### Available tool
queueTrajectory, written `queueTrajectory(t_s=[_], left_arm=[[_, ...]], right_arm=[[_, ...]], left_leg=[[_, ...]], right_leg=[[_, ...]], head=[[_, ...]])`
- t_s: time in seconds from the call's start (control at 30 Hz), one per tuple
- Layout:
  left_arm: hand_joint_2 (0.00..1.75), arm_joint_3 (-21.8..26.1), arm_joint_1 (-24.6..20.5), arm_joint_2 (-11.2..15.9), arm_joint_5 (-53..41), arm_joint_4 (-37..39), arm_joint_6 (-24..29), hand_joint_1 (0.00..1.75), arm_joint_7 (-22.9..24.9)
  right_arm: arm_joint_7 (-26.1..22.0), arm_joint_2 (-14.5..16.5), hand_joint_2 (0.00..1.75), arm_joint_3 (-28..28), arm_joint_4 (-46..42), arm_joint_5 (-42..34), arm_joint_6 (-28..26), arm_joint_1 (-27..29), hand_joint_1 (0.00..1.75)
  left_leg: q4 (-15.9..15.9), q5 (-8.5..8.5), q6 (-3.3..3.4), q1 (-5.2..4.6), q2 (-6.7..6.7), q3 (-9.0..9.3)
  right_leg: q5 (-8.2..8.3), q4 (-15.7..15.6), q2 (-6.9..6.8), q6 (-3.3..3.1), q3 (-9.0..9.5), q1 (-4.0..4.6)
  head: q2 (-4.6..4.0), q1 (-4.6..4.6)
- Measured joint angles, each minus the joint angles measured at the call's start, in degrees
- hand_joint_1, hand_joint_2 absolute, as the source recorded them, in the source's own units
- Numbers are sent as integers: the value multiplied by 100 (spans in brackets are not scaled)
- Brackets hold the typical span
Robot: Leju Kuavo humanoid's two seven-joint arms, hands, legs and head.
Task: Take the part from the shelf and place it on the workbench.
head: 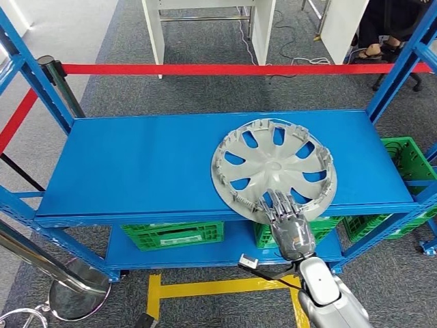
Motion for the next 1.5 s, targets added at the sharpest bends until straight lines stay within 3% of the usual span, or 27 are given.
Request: queueTrajectory(t_s=[0.1,0.17,0.23,0.37,0.47,0.8,1.1,1.27,1.5], left_arm=[[0,-1,0,0,-16,0,0,0,0],[0,-1,-1,-1,-32,0,-1,0,0],[0,-1,0,-3,-42,0,-3,0,0],[0,-7,-1,-4,-49,0,-7,0,0],[0,-23,-1,-4,-51,0,-9,0,1],[0,-69,-3,-6,-50,0,-7,0,2],[0,-72,0,-6,-39,0,1,0,0],[0,-66,7,-16,5,0,93,0,0],[0,-62,8,-20,10,0,105,0,-2]], right_arm=[[-9,20,175,-4,53,-55,0,-41,1],[-27,37,175,-10,107,-100,0,-89,14],[-42,49,175,-15,182,-135,0,-143,46],[-51,87,175,-23,374,-198,0,-244,136],[-55,122,175,-38,524,-234,0,-306,172],[-133,198,175,-74,715,-284,-1,-477,175],[-366,298,175,-165,206,-229,-2,-200,175],[-783,459,175,-243,-1011,-93,-3,193,175],[-960,533,175,-123,-2703,38,4,538,175]], left_leg=[[0,0,0,0,0,0],[0,0,0,0,0,0],[0,0,0,0,0,0],[0,1,0,0,0,0],[0,1,0,0,0,0],[1,1,0,0,0,2],[1,1,0,0,0,1],[0,0,-1,0,0,-1],[0,0,-1,0,0,-5]], right_leg=[[0,0,0,0,0,0],[0,0,0,0,0,0],[0,0,0,0,0,0],[0,0,0,0,0,0],[0,0,0,0,0,0],[0,0,0,0,1,0],[0,0,1,0,-1,0],[0,1,4,0,-3,1],[0,1,0,0,-5,0]], head=[[0,1],[0,1],[0,1],[0,2],[0,2],[0,1],[0,1],[0,0],[0,1]])
